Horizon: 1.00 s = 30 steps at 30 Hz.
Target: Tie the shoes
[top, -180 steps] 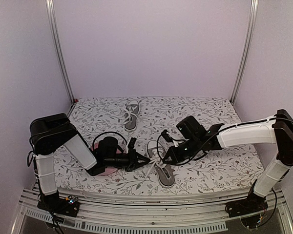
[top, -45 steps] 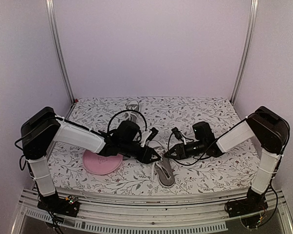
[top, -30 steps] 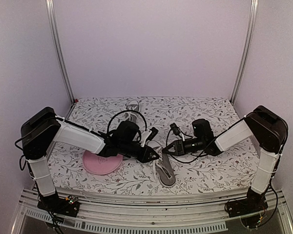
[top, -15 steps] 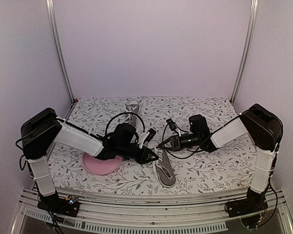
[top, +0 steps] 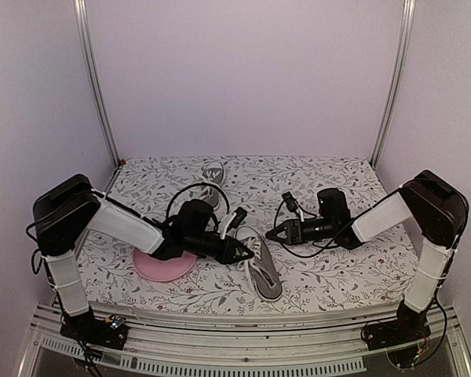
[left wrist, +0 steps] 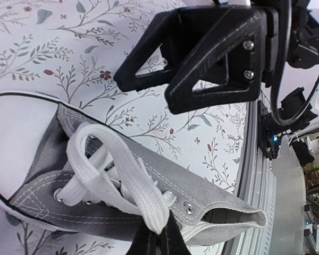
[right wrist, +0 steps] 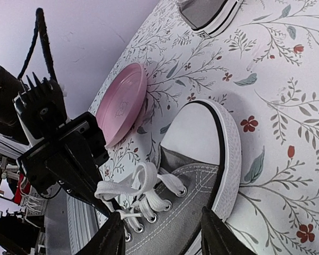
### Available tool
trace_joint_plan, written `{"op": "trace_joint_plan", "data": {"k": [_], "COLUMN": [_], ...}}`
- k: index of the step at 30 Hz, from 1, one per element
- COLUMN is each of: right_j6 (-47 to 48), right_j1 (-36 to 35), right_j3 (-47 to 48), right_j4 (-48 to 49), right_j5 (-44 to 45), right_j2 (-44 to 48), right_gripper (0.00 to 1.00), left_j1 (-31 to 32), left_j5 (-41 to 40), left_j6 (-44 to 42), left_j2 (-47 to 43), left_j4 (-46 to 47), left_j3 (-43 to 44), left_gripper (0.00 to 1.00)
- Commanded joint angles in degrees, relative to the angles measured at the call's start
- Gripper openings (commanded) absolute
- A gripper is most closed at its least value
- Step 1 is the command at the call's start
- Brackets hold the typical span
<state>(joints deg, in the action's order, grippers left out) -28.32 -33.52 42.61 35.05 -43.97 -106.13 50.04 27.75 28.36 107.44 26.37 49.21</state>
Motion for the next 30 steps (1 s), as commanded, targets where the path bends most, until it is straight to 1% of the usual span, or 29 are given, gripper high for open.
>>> {"op": "trace_joint_plan", "data": {"k": [1, 4, 9, 13, 24, 28, 30], "right_j6": [-0.67, -1.4, -3.37, -4.31, -5.43, -5.76, -6.11], "right_j1": [0.15, -1.01, -3.84, -4.53, -5.17, -5.5, -5.51], "right_j3": [-3.38, -3.85, -2.71, -0.93, 1.43, 1.51, 1.32], "right_j4": [1.46, 1.47, 2.0, 2.47, 3.82, 4.67, 5.19], "right_j5": [0.85, 0.96, 1.5, 0.96, -0.69, -1.74, -2.27], "right_j2": [2.31, 2.67, 2.23, -0.02, -3.65, -3.85, -3.76], "right_gripper": [0.49, 0.43, 0.4, 0.35, 0.32, 0.25, 0.18], "left_j1": [-0.82, -0.8, -0.77, -0.82, -0.8, -0.8, -0.76], "left_j5": [1.68, 1.86, 2.31, 2.72, 3.37, 3.21, 3.11], "left_j6": [0.47, 0.42, 0.45, 0.55, 0.54, 0.55, 0.59], "left_j2": [1.2, 1.24, 1.36, 1.37, 1.68, 1.98, 1.99], "left_j4": [1.75, 2.01, 2.55, 3.45, 4.21, 3.75, 3.62], "left_j3": [-0.52, -0.49, -0.76, -1.1, -1.09, -0.83, -0.76], "left_gripper": [0.0, 0.0, 0.0, 0.0, 0.0, 0.0, 0.0]}}
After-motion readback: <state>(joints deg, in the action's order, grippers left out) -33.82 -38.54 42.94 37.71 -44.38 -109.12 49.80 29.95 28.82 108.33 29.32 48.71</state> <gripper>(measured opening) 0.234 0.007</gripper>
